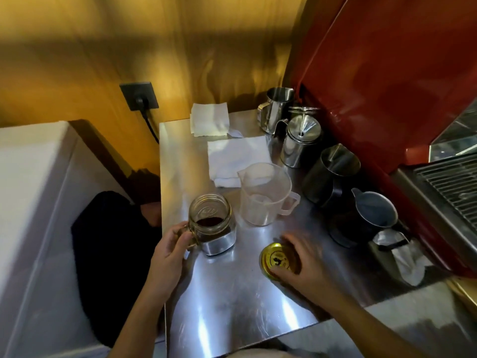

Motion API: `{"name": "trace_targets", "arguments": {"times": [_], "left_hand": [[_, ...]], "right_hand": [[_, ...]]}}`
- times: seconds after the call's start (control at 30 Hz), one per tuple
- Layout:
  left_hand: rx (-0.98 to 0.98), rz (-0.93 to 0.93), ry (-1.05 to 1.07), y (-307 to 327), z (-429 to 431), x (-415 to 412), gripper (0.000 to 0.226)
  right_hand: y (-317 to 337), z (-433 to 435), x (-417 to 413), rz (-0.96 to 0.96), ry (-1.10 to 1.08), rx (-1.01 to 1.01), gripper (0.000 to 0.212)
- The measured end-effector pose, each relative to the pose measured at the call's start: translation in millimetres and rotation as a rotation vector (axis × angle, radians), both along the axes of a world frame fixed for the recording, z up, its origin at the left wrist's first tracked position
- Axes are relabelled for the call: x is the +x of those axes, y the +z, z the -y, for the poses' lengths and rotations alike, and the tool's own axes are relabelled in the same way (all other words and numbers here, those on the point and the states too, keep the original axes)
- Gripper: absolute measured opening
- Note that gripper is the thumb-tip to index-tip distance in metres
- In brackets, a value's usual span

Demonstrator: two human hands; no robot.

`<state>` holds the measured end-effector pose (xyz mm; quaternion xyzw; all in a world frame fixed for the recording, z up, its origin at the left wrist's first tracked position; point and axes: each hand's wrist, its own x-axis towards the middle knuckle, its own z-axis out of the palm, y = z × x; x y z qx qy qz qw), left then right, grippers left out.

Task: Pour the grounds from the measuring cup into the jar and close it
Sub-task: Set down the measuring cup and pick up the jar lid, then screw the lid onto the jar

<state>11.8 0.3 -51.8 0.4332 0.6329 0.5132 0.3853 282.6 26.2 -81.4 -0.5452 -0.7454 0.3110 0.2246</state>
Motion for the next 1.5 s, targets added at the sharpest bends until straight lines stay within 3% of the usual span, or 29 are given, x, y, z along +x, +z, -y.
{"name": "trace_targets", "arguments": {"times": [0.07, 0.2, 0.43, 0.63, 0.8, 1.1, 1.5], "left_hand": [[0.0, -0.012, 0.001, -2, 0, -1, 0.021], [-0.015, -0.02, -0.001, -3, -1, -4, 0.023], [-0.011, -0.032, 0.023, -3, 0, 0, 0.017], [0.014, 0.1, 0.031, 6, 2, 10, 0.016], [-0.006, 0.008, 0.032, 12, 4, 6, 0.02], [0.022, 0.1, -0.009, 21, 6, 12, 0.021], [-0.003, 0.116, -0.027, 22, 5, 9, 0.02]], "right_hand": [[-3, 3, 0, 0.119, 0.126, 0.091, 0.073], [-9, 7, -2, 0.159, 0.154, 0.155, 0.072], [17, 5, -17, -0.019, 0.148, 0.179, 0.062], [58, -10, -44, -0.165, 0.174, 0.289, 0.066], [90, -26, -74, -0.23, 0.185, 0.356, 0.071], [103, -48, -114, -0.026, 0.378, 0.359, 0.062], [105, -60, -115, 0.031, 0.528, 0.332, 0.061]]}}
